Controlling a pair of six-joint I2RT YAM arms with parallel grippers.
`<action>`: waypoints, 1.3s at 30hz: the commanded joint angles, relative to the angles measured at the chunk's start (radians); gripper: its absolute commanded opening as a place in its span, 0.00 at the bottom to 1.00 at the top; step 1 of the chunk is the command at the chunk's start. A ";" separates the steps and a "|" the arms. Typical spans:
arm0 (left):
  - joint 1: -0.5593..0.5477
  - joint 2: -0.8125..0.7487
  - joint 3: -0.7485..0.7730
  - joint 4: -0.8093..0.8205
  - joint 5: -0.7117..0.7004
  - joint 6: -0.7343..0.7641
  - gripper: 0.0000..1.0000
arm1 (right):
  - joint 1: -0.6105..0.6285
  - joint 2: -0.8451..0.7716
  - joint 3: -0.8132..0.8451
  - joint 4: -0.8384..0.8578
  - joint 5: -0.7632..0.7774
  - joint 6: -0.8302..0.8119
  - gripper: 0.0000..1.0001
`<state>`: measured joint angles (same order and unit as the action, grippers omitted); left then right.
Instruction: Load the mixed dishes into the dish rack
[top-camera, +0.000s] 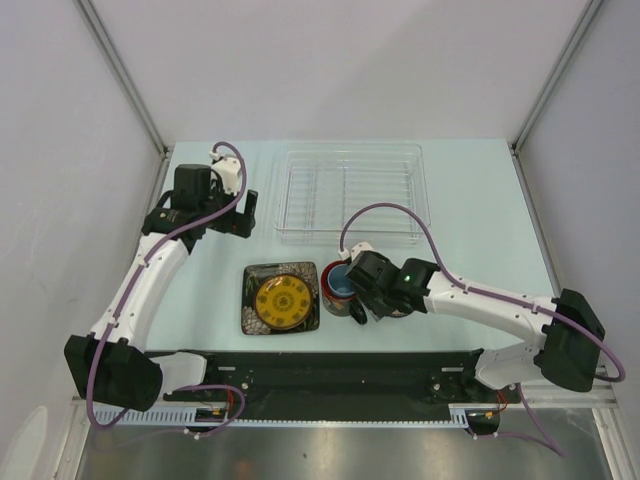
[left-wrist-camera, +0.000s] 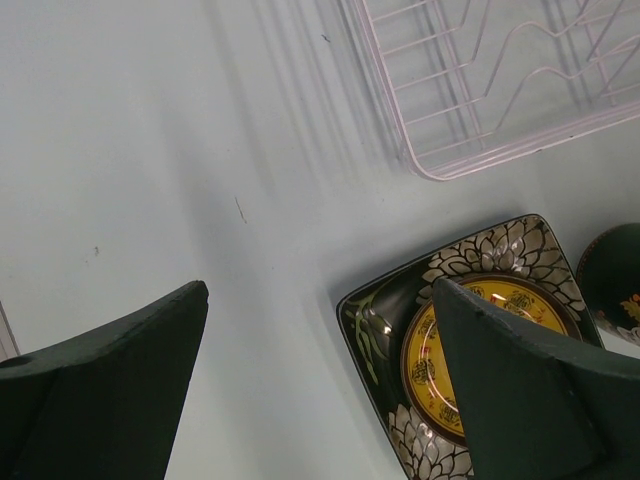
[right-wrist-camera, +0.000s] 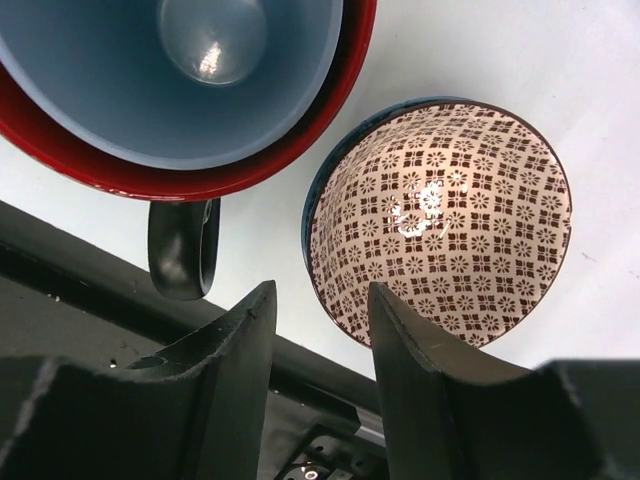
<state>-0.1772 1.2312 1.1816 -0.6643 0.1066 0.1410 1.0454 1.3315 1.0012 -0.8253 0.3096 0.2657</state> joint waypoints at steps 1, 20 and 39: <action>-0.002 -0.038 -0.013 0.026 -0.018 0.019 1.00 | -0.016 0.034 0.042 -0.008 -0.035 -0.017 0.46; -0.002 -0.042 -0.014 0.032 -0.039 0.029 1.00 | -0.102 0.107 0.047 -0.009 -0.135 -0.016 0.25; -0.002 -0.035 -0.014 0.043 -0.033 0.023 1.00 | -0.214 -0.001 0.073 -0.012 -0.190 -0.013 0.00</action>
<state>-0.1772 1.2224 1.1725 -0.6579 0.0731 0.1589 0.8719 1.4017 1.0267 -0.8330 0.1551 0.2504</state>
